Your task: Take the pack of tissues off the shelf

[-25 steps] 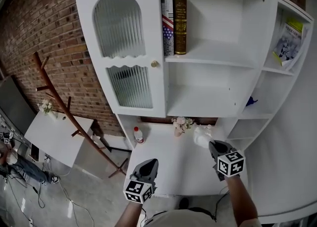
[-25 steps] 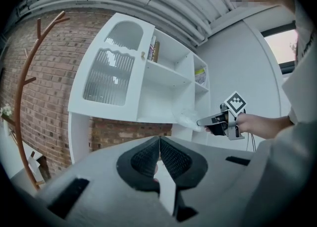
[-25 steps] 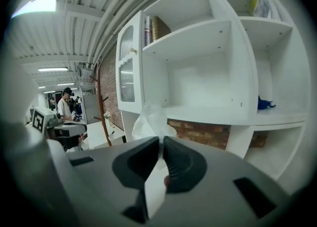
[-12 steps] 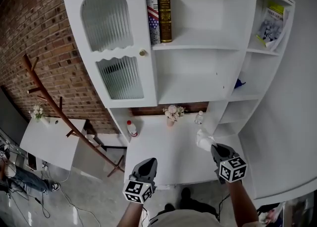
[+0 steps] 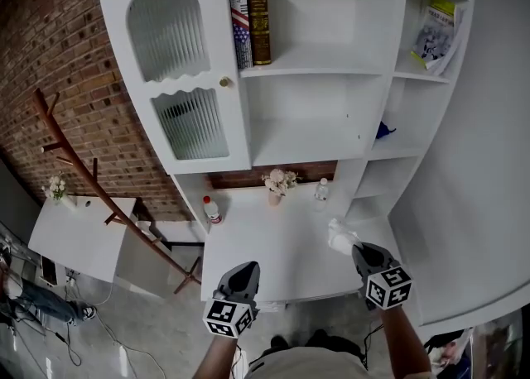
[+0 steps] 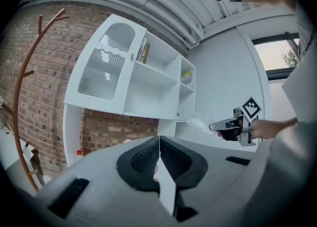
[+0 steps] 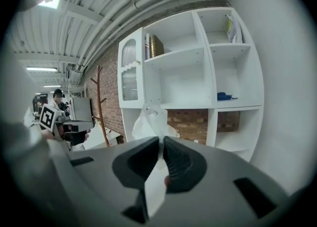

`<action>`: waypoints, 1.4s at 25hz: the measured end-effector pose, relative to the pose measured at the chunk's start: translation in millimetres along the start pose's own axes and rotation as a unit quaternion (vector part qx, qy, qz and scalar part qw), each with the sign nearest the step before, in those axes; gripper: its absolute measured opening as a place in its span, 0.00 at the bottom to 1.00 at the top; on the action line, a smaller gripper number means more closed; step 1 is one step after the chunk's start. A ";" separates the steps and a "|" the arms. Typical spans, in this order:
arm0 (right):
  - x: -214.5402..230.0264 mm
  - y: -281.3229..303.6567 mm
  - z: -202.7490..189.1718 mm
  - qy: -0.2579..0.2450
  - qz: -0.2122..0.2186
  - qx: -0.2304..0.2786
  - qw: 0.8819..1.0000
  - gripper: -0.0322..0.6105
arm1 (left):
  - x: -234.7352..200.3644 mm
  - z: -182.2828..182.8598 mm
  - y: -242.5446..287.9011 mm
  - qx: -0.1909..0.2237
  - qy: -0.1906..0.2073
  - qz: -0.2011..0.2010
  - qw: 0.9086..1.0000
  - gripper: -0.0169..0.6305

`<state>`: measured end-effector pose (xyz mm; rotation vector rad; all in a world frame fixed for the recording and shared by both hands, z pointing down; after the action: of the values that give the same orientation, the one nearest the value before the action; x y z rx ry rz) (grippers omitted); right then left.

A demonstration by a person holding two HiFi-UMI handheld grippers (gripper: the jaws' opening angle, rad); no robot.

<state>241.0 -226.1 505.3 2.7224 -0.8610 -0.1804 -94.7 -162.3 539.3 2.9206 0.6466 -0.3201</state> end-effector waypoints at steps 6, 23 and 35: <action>22.4 -7.0 -7.3 0.005 0.001 0.008 1.000 0.11 | 12.2 -2.6 1.5 0.003 0.000 0.021 1.000 0.07; 65.3 -23.4 -20.1 0.003 0.012 0.040 0.999 0.11 | 44.1 -5.2 9.7 0.020 0.001 0.058 0.998 0.07; 70.8 -22.9 -11.0 0.005 0.021 0.057 0.998 0.11 | 49.3 -3.8 19.3 0.020 0.001 0.060 0.998 0.07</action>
<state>313.4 -246.6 506.5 2.8045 -0.9516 -0.1137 -42.1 -159.2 533.1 2.9816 0.4682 -0.3212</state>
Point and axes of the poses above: the fingertips, and each gripper's own axes: y forward along the fingers, x to its right, z out of its top, the point moved 8 cm from there along -y, backward along the fingers, and after that the axes turned 6 degrees about -y, right-handed, at the moved point
